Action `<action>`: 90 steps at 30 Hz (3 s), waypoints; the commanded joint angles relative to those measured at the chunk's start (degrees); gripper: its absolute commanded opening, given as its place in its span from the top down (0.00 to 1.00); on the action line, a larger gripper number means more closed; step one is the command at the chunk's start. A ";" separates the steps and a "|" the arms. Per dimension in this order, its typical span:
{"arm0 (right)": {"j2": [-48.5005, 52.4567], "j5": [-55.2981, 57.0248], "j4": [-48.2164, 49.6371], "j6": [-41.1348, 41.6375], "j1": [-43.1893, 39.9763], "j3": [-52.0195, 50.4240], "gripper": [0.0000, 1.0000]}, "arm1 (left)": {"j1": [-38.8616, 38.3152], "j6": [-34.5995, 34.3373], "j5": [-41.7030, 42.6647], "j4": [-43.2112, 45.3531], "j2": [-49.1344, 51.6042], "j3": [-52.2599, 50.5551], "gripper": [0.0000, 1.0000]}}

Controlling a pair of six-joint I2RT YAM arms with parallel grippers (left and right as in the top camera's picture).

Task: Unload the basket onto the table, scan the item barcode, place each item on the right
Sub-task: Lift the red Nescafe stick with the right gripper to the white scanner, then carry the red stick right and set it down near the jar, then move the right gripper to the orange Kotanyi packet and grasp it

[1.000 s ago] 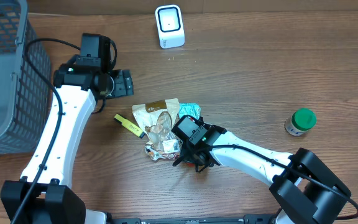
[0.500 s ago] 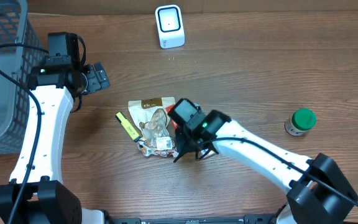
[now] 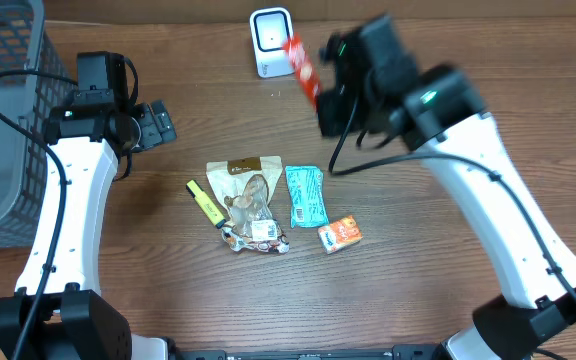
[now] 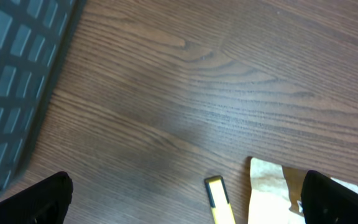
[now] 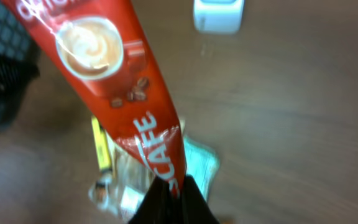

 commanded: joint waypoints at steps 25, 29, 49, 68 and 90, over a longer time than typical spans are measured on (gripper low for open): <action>46.49 30.27 32.79 -37.38 -1.92 19.52 0.97 | 0.13 -0.55 -0.72 0.00 -0.74 0.66 0.00; 48.89 30.95 33.90 -37.33 -1.95 19.50 0.97 | 0.13 -0.55 -0.72 0.00 -0.74 0.66 0.00; 37.40 29.11 26.29 -27.71 -2.58 20.20 0.97 | 0.13 -0.55 -0.72 0.00 -0.74 0.66 0.00; 18.58 5.46 -20.76 2.54 -29.27 -0.72 0.96 | 0.09 -0.55 -0.72 0.00 -0.74 0.66 0.00; 5.62 3.48 -2.75 4.90 -26.40 -21.86 0.39 | 0.09 -0.55 -0.72 0.00 -0.74 0.66 0.00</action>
